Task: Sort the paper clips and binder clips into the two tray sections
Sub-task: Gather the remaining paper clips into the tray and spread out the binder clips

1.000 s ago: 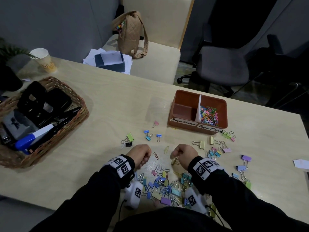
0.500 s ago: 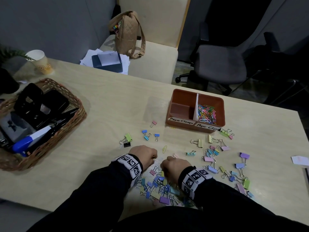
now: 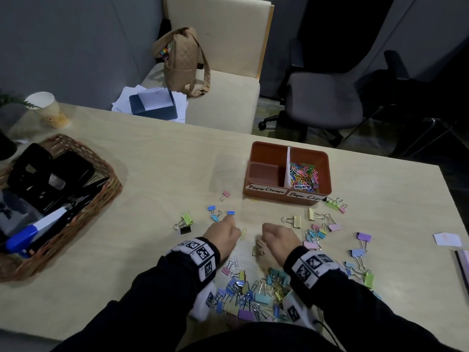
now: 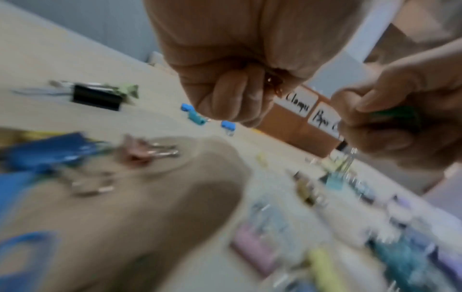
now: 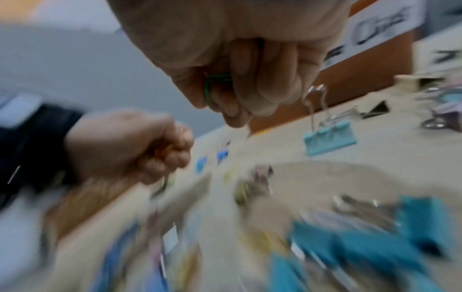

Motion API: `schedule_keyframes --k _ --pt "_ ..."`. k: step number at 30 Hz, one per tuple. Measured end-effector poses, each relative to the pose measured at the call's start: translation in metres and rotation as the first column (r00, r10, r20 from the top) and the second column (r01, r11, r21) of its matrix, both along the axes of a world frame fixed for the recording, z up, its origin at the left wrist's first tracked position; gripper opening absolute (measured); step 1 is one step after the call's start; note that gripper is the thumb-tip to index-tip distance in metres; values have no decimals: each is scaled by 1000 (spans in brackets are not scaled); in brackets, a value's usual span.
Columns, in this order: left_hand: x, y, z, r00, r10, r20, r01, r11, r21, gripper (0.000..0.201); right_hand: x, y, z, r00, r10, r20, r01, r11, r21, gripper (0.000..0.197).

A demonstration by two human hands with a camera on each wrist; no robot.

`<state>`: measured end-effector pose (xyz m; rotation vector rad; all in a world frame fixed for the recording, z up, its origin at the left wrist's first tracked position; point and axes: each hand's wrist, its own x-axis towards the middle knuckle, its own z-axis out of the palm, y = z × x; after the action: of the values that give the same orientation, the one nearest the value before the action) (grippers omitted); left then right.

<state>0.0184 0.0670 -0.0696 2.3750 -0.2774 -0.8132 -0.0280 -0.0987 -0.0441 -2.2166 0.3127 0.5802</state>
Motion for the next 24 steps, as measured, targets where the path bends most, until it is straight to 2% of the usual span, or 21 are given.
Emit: schedule_keyframes --k 1,2,4,6,8,10,12,15,17,19,21,24 --pt "3 -9 7 997 67 -23 -68 995 -74 14 9 -7 6 978 -201 -52 208 960 187 27" --pt "5 -18 15 988 141 -66 -149 977 -151 16 19 -16 14 923 -360 -137 385 861 332 28" --pt "10 -38 30 940 260 -220 -317 903 -290 16 37 -36 27 809 -520 -275 583 645 494 26" --pt "17 -60 43 887 271 -373 -407 840 -358 16 50 -58 37 751 -578 -319 639 512 575 24" --pt "29 -82 52 858 238 -456 -428 822 -375 20 62 -78 41 676 -648 -351 702 421 574 23" --pt "45 -102 59 850 219 -478 -432 809 -397 21 72 -93 43 608 -677 -415 759 342 554 24" --pt "59 -121 65 857 212 -470 -428 800 -420 21 79 -104 43 562 -680 -471 790 272 550 33" --pt "75 -146 75 839 255 -480 -476 772 -421 22 87 -113 49 541 -689 -482 793 226 566 38" --pt "82 -160 80 793 307 -527 -557 716 -421 23 92 -116 52 518 -716 -468 788 187 586 38" --pt "86 -170 82 764 331 -553 -605 666 -437 27 94 -118 55 530 -730 -432 764 190 616 37" --pt "89 -176 78 771 351 -532 -608 654 -450 31 97 -119 56 559 -729 -395 738 221 638 36" --pt "88 -176 75 814 346 -467 -559 687 -465 33 98 -120 54 570 -734 -369 724 236 648 40"
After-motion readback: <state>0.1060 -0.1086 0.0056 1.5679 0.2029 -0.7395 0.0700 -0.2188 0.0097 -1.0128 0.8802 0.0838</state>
